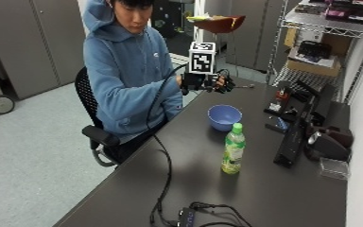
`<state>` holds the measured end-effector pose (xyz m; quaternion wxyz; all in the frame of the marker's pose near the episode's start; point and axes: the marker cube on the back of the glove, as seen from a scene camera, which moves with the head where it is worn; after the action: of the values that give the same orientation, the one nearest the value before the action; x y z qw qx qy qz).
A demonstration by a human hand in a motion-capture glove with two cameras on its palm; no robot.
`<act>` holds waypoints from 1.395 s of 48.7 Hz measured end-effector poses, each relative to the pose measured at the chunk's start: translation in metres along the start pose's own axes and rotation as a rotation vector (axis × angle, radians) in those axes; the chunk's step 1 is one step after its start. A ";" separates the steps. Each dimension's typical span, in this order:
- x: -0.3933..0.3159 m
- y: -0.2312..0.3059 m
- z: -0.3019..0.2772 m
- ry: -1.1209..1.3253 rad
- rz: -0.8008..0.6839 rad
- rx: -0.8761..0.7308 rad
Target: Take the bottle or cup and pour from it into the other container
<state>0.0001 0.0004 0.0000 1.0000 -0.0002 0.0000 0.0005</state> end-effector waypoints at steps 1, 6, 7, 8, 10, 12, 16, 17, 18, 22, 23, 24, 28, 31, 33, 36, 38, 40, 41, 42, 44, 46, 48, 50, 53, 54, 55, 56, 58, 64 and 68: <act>0.000 0.000 0.000 0.000 0.001 0.000; 0.004 0.002 -0.001 0.008 0.015 0.001; 0.005 0.002 -0.002 0.008 0.015 0.001; 0.005 0.003 -0.002 0.008 0.015 0.002; 0.007 0.004 -0.002 0.008 0.014 0.003; 0.008 0.005 -0.003 0.012 0.017 0.003; 0.025 0.006 -0.005 0.141 0.011 0.006; 0.028 0.007 -0.005 0.168 0.008 0.007; 0.027 0.008 -0.004 0.158 0.011 0.008; 0.019 0.011 -0.006 0.037 0.029 0.011; 0.020 0.012 -0.006 0.032 0.032 0.012; 0.022 0.013 -0.007 0.031 0.038 0.012; 0.029 0.017 -0.008 0.031 0.054 0.020; 0.035 0.020 -0.009 0.041 0.062 0.028; 0.042 0.023 -0.012 0.035 0.072 0.032; 0.052 0.027 -0.015 0.026 0.082 0.036; 0.056 0.030 -0.016 0.019 0.087 0.035; 0.060 0.033 -0.017 0.018 0.095 0.038; 0.062 0.034 -0.017 0.021 0.101 0.042; 0.065 0.035 -0.017 0.024 0.108 0.047; 0.071 0.038 -0.018 0.027 0.120 0.057; 0.078 0.041 -0.018 0.025 0.135 0.070; 0.084 0.044 -0.018 0.019 0.149 0.086; 0.089 0.046 -0.019 0.005 0.156 0.101; 0.097 0.049 -0.019 -0.011 0.160 0.122; 0.100 0.050 -0.019 -0.012 0.161 0.130; 0.102 0.051 -0.019 -0.013 0.164 0.139; 0.105 0.052 -0.019 -0.016 0.166 0.147; 0.109 0.054 -0.019 -0.028 0.173 0.164; 0.128 0.059 -0.019 -0.066 0.195 0.214; 0.139 0.062 -0.017 -0.086 0.208 0.234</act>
<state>0.1394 0.0624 -0.0174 0.9868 0.1166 -0.0428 0.1043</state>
